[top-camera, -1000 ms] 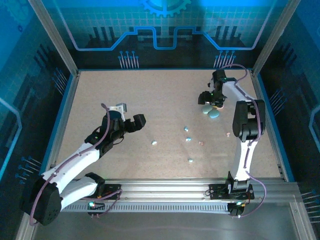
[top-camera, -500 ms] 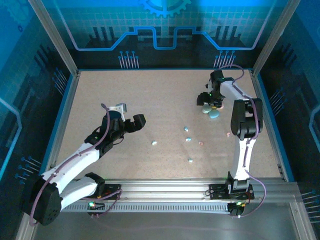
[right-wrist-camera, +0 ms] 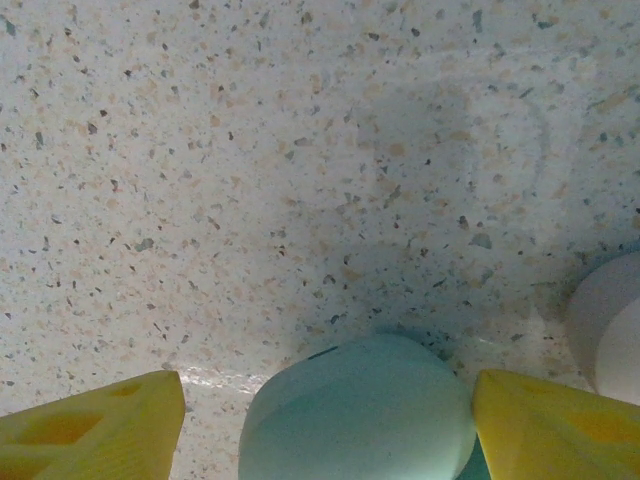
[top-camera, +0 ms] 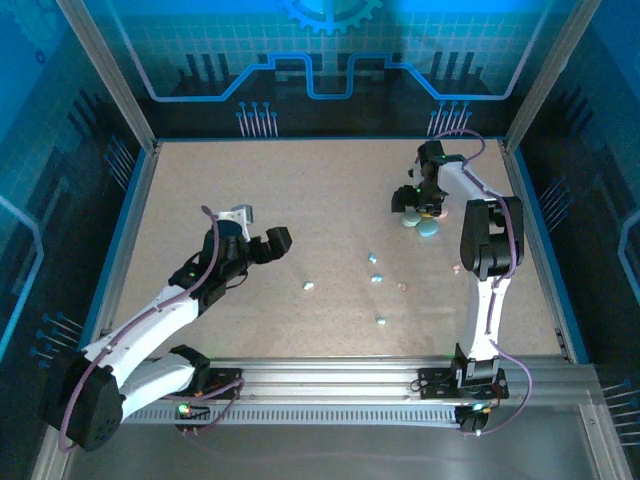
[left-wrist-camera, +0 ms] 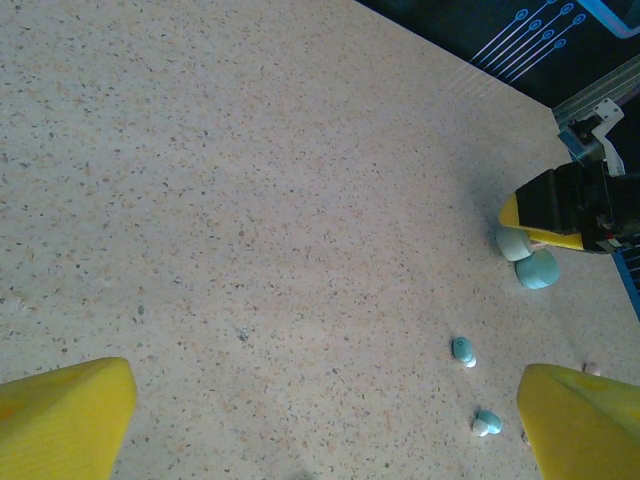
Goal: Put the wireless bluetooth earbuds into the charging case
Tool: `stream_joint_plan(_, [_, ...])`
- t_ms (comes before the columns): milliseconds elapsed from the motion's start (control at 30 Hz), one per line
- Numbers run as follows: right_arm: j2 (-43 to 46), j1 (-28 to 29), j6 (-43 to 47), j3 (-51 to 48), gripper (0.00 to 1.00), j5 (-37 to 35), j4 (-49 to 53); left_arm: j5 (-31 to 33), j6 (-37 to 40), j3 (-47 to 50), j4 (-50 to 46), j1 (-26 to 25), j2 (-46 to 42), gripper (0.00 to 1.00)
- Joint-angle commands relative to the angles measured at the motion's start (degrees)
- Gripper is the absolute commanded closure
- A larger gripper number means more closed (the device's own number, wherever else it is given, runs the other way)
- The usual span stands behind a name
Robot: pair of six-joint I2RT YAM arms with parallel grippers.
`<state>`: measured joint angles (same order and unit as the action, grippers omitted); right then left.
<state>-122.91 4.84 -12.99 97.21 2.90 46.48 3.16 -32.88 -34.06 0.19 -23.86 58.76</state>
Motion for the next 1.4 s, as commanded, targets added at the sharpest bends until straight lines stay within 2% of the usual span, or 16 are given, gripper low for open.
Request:
stream_joint_plan(0, [0.50,0.70,0.93,1.92,0.23,-0.62,2.51,0.00,1.24,-2.19,-1.28,-0.44,-1.01,0.01])
stream_joint_plan(367, [1.34,0.36,1.19,2.87,0.22,-1.53,2.55,0.58,1.25,-1.80,-1.89,-0.45,-2.07,0.01])
stream_joint_plan(633, [-1.68,-0.15,1.57,4.12,0.22,0.78,3.09,0.22,1.06,-1.58,-1.59,-0.49,-1.81,0.01])
stream_joint_plan(867, [-3.63,0.04,1.48,4.42,0.22,0.08,3.63,-0.26,0.95,-1.53,-1.76,-0.41,-2.05,0.01])
stream_joint_plan(1367, [-0.91,3.10,2.45,0.51,0.22,6.64,4.49,-0.94,0.89,-1.62,-1.40,-0.49,-1.24,0.01])
